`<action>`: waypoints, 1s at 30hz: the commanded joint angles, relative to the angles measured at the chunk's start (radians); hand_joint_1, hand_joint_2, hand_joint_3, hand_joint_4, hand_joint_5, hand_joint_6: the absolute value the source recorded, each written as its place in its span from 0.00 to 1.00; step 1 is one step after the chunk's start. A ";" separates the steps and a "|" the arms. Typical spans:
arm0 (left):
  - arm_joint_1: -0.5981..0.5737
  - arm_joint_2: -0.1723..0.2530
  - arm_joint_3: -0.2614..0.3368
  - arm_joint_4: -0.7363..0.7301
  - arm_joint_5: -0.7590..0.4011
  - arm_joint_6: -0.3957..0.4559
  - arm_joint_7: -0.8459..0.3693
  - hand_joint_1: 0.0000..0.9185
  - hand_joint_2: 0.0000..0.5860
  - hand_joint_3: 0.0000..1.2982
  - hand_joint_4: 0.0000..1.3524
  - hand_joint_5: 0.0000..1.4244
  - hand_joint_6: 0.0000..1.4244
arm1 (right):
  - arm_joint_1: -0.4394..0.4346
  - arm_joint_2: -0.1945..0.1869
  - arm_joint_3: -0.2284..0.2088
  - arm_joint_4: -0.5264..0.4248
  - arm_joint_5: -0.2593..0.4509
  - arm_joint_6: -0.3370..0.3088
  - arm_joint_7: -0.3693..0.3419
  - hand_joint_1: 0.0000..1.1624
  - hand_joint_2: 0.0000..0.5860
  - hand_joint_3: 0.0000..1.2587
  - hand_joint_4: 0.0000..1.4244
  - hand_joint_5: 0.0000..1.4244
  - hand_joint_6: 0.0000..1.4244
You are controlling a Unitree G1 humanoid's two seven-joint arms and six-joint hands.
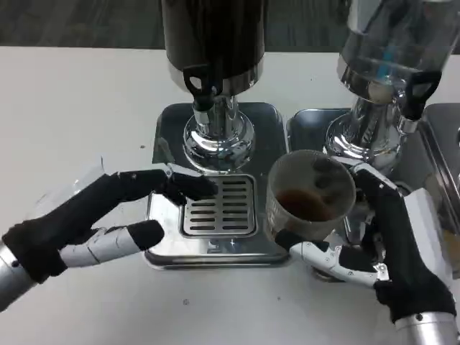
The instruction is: Grasp the cup under the faucet to collect the drink, then remove the cup.
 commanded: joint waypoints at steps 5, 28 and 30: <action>0.077 0.067 0.005 -0.079 0.108 -0.130 0.057 0.00 0.12 0.22 0.12 0.10 0.17 | 0.031 0.002 -0.032 -0.095 0.017 -0.014 0.022 0.78 0.29 0.70 0.69 0.78 1.00; 0.254 0.153 0.093 -0.204 0.263 -0.270 0.263 0.00 0.05 0.03 0.00 0.00 0.04 | 0.121 -0.003 -0.069 -0.206 0.036 -0.028 0.065 0.75 0.27 0.70 0.70 0.79 1.00; 0.269 0.157 0.091 -0.212 0.261 -0.265 0.268 0.00 0.06 0.02 0.00 0.00 0.04 | 0.126 -0.004 -0.072 -0.212 0.039 -0.028 0.068 0.75 0.27 0.70 0.70 0.79 1.00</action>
